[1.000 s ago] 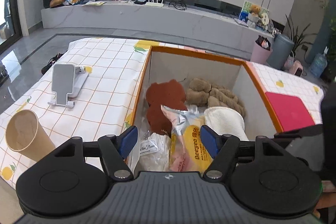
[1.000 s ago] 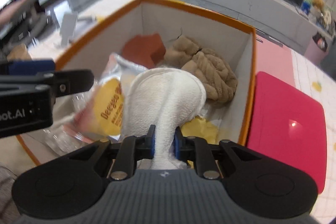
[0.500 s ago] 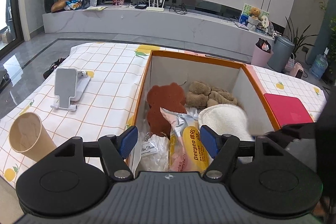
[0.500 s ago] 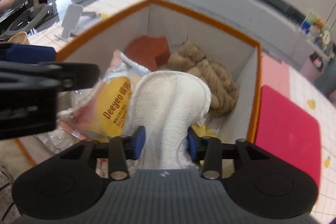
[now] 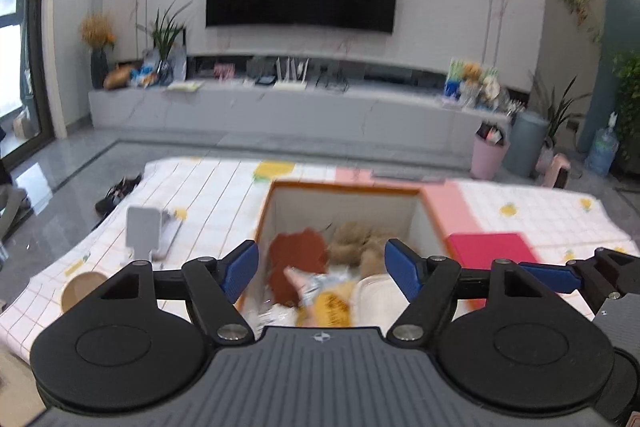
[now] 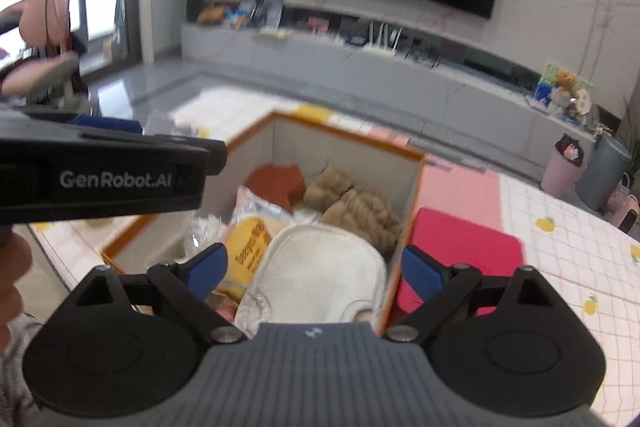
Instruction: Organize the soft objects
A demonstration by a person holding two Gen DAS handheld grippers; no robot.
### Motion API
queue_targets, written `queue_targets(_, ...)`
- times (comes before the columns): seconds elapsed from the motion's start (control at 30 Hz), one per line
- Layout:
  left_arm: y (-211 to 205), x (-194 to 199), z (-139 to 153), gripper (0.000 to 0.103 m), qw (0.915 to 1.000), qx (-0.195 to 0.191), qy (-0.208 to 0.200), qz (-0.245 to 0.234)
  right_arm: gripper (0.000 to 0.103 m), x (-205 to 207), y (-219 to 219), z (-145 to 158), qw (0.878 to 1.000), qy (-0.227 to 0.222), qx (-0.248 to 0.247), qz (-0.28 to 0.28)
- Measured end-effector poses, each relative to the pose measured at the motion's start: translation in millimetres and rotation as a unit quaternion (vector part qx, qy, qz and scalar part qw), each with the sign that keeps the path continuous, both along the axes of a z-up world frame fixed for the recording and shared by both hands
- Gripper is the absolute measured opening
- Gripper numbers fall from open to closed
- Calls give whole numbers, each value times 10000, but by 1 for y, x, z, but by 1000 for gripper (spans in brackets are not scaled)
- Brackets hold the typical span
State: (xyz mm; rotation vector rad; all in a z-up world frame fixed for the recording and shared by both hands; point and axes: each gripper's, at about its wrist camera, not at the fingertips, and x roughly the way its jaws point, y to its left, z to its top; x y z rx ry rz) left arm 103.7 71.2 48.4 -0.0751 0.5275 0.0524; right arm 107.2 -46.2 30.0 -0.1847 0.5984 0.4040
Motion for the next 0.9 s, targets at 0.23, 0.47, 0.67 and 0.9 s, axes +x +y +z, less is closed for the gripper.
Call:
queue_targets(0.23, -43, -41, 19, 93, 9974, -20, -719, -74, 98, -59, -52, 27, 9965, -733, 326, -248)
queue_targets(0.47, -81, -69, 2, 91, 9945, 271, -872, -504, 100, -110, -100, 27, 9915, -1108, 471, -484)
queue_targets(0.67, -103, -89, -11, 89, 9936, 331, -923, -565, 100, -139, -128, 11, 9883, -1043, 826, -748)
queue_targets(0.9, -123, -100, -28, 89, 9914, 531, -1006, -645, 100, -163, -145, -7, 9864, -1094, 780, -945)
